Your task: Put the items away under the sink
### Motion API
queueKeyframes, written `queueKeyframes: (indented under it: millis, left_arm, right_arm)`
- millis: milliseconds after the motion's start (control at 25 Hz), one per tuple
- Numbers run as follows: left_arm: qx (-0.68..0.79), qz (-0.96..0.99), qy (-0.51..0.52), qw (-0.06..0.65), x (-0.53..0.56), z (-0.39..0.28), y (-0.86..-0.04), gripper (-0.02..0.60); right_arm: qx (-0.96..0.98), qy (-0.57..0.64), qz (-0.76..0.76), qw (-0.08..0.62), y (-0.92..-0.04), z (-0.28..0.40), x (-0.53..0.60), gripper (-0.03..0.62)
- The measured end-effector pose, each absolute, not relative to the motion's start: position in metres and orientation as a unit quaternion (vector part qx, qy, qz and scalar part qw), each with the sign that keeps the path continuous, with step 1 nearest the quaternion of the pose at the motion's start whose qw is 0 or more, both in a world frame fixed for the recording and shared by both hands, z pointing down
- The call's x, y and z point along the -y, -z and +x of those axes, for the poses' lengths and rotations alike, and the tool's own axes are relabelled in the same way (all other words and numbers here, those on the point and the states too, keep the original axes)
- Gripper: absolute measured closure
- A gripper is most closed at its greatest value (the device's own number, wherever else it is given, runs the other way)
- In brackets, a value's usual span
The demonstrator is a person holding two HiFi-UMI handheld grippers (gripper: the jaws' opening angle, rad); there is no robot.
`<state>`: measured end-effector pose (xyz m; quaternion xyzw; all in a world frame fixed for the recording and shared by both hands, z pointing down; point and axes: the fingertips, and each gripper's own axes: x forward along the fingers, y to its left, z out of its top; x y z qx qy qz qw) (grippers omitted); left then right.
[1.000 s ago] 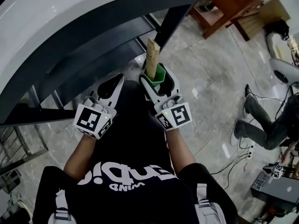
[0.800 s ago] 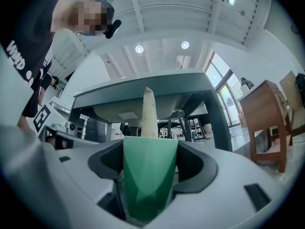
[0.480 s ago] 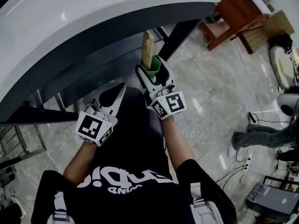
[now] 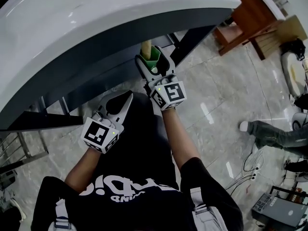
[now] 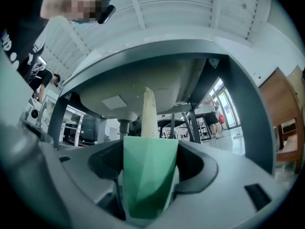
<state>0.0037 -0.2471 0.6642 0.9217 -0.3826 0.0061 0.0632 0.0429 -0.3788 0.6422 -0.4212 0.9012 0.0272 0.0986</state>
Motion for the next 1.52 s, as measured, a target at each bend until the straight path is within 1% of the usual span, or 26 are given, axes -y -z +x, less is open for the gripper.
queueKeyframes:
  millis: [600, 1320, 1520]
  left_arm:
    - [0.371, 0.925, -0.026, 0.078, 0.250, 0.003, -0.677, 0.561]
    - [0.379, 0.921, -0.047, 0.078, 0.247, -0.002, -0.684, 0.561]
    - [0.374, 0.923, -0.047, 0.075, 0.246, 0.002, -0.683, 0.563]
  right_arm:
    - [-0.891, -0.043, -0.443, 0.090, -0.652, 0.022, 0.434, 0.279]
    - [-0.891, -0.055, -0.441, 0.086, -0.656, 0.014, 0.447, 0.279]
    - [-0.894, -0.042, -0.441, 0.068, -0.671, 0.012, 0.444, 0.279]
